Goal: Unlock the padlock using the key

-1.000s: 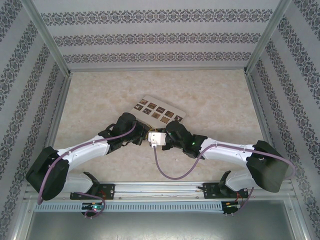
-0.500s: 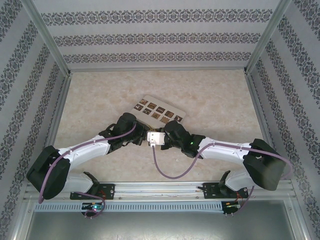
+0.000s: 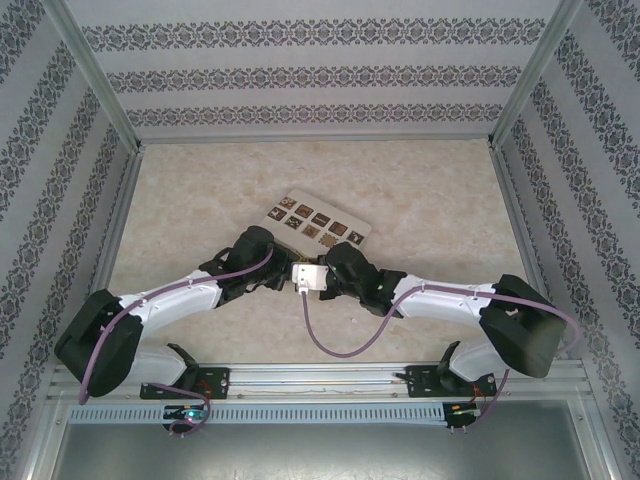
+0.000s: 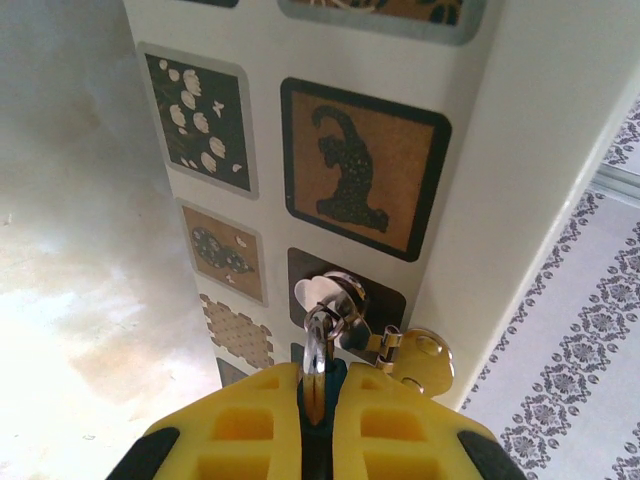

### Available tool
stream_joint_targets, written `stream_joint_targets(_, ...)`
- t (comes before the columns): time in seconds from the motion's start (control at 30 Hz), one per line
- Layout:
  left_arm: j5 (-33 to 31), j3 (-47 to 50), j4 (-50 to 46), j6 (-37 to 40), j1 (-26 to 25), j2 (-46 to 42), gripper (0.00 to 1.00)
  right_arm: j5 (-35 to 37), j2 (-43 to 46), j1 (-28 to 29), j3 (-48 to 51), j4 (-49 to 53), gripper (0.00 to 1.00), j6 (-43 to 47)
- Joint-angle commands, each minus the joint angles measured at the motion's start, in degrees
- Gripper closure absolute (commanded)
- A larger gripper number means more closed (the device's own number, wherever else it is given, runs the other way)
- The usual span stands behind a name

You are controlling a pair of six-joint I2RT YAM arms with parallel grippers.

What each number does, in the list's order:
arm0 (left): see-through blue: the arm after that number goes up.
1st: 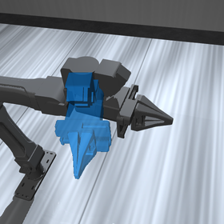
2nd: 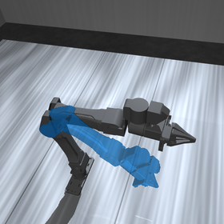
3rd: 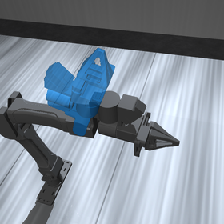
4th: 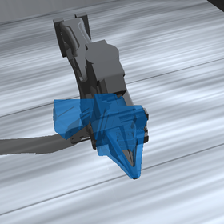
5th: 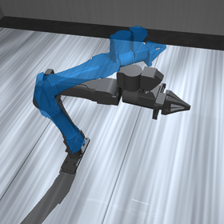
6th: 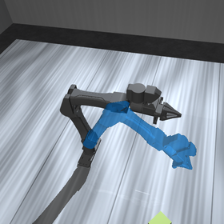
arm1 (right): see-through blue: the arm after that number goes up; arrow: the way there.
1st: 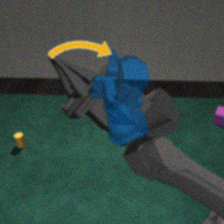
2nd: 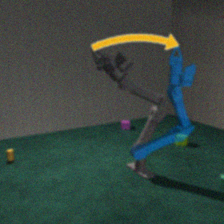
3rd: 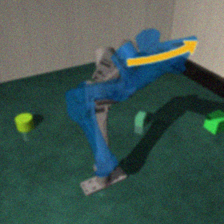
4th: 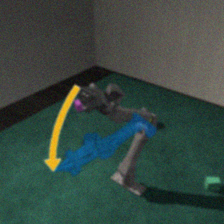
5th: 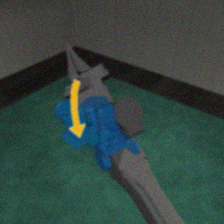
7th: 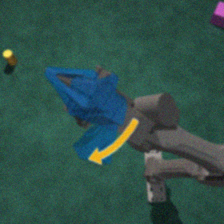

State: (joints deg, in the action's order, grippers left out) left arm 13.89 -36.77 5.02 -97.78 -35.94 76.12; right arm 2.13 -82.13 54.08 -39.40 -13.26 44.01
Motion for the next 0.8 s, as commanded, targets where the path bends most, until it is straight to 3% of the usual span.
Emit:
stream_joint_targets(0.0, 1.6, -1.2, 4.5, -1.6, -1.9, -0.3, 1.0, -0.1, -1.1, 0.8, -1.4, -3.6, 0.94, -1.9)
stream_joint_targets(0.1, 1.6, -1.1, 4.7, -1.7, -2.1, -0.2, 1.0, 0.2, -1.1, 0.8, -1.2, -4.3, 1.0, -3.2)
stream_joint_targets(0.57, 1.4, 0.0, 6.5, -2.2, -3.2, -0.1, 1.0, -0.5, -1.6, 0.8, 2.3, -13.2, 1.0, -18.9)
stream_joint_targets(0.77, 1.2, 0.9, 7.7, -2.5, -3.6, -0.1, 1.0, -2.6, -2.8, -0.7, 4.5, -19.7, 1.0, -31.5)
